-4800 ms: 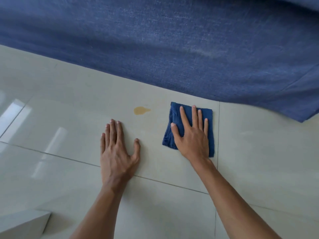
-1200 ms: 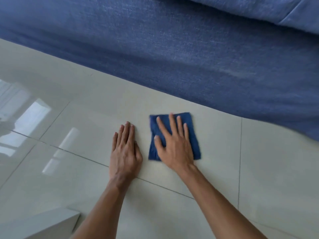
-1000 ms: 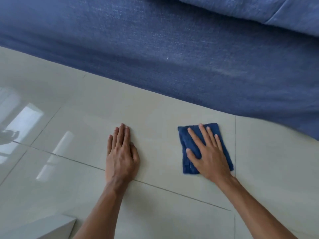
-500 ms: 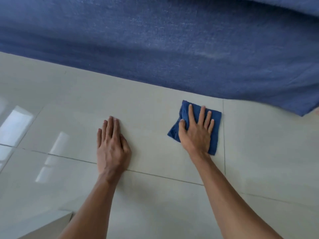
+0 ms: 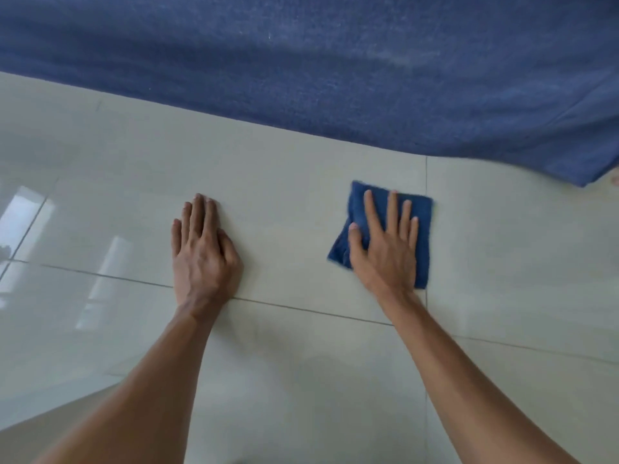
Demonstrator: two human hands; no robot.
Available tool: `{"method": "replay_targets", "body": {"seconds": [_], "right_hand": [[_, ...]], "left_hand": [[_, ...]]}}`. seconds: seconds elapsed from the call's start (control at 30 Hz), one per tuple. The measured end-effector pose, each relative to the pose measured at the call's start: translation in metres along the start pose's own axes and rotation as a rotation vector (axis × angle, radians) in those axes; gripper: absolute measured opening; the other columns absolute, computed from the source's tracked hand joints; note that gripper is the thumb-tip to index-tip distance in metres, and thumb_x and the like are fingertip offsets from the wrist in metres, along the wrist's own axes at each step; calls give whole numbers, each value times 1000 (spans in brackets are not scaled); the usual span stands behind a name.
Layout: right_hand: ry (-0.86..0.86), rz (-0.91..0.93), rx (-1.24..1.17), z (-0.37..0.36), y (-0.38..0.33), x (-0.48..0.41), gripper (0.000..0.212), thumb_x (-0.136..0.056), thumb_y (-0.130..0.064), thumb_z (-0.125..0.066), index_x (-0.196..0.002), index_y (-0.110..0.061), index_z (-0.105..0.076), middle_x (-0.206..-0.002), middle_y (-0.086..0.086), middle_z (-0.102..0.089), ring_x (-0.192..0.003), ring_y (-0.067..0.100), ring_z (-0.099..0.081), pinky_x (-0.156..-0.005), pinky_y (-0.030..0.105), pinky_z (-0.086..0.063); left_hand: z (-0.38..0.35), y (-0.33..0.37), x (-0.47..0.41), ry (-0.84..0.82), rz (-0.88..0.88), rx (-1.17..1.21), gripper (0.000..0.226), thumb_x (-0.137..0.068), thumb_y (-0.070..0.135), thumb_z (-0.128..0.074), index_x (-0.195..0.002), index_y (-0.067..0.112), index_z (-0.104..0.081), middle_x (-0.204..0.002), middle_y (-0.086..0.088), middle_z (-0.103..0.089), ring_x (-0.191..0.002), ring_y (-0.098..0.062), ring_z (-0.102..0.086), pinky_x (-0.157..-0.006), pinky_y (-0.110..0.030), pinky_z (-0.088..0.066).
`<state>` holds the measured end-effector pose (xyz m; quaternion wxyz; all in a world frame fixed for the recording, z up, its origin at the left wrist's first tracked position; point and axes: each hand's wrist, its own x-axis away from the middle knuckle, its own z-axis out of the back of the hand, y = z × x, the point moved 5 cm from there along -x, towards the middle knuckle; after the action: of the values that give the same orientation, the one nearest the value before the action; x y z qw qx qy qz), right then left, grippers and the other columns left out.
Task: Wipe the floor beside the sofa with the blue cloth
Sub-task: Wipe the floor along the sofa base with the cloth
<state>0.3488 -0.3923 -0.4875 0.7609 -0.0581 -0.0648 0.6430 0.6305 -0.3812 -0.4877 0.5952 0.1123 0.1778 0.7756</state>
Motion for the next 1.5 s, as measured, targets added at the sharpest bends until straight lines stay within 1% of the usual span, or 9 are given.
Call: {"method": "replay_targets", "body": {"seconds": [0.17,0.37,0.57,0.73,0.93,1.13,1.27,1.37,1.5], "right_hand": [[-194,560,51,13,43,71,65,-100,-56,-32,-160,-36,-16,-171,1,-5,-158,24,-1,-127,50,-10],[-17,50,58,9,39,-4,65,-99,-55,-25,-161,-34,-16,-170,9,-11,-157,34,-9,-126,54,-10],[-236,487,50,15,51,74,66,-101,-58,-33,-160,-37,-14,-171,-1,-1,-158,21,2,-127,50,-11],[-40,-42,37,3,4,0,69,-98,-57,-21,-161,-30,-15,-169,17,-9,-156,38,-7,-125,57,-11],[-250,564,10,5,-21,87,63,-103,-55,-28,-160,-38,-9,-171,1,5,-158,22,8,-128,48,-5],[-72,-89,-35,0,2,-24,67,-98,-58,-14,-161,-36,-9,-170,13,-2,-157,35,0,-125,58,-4],[-121,332,-20,-17,-101,16,61,-103,-51,-23,-161,-35,-12,-170,14,-3,-157,34,-1,-126,54,-5],[-241,604,23,-7,-60,79,59,-105,-52,-22,-159,-42,-3,-171,0,7,-157,21,11,-127,49,0],[-112,279,105,2,-3,28,60,-102,-54,-11,-160,-40,-7,-171,2,0,-158,26,0,-125,57,-3]], "left_hand": [[0,-1,0,7,-7,-7,59,-95,18,-32,-154,12,-27,-163,-5,-20,-152,-21,-13,-124,-35,-5],[1,1,1,9,7,5,59,-95,17,-34,-153,13,-27,-163,-4,-21,-152,-21,-13,-124,-37,-7],[4,2,2,18,29,39,58,-95,16,-36,-153,14,-29,-163,-3,-22,-152,-20,-14,-124,-36,-6],[4,2,2,22,26,42,58,-95,16,-36,-153,14,-29,-163,-2,-23,-152,-19,-14,-124,-34,-6],[6,0,2,17,30,83,59,-94,14,-35,-153,13,-29,-163,0,-22,-152,-17,-14,-124,-35,-7],[4,0,1,26,7,113,58,-94,10,-36,-152,11,-31,-162,-2,-23,-152,-18,-15,-124,-32,-5],[5,-4,0,41,-6,146,59,-93,2,-35,-152,6,-31,-161,-6,-25,-151,-18,-16,-124,-30,-6],[2,-5,-1,35,-26,141,63,-90,-2,-37,-152,4,-30,-161,-7,-24,-151,-18,-16,-124,-33,-8],[1,-6,-2,57,-2,123,61,-91,-1,-39,-151,5,-32,-160,-6,-27,-151,-18,-18,-124,-34,-12]]}}
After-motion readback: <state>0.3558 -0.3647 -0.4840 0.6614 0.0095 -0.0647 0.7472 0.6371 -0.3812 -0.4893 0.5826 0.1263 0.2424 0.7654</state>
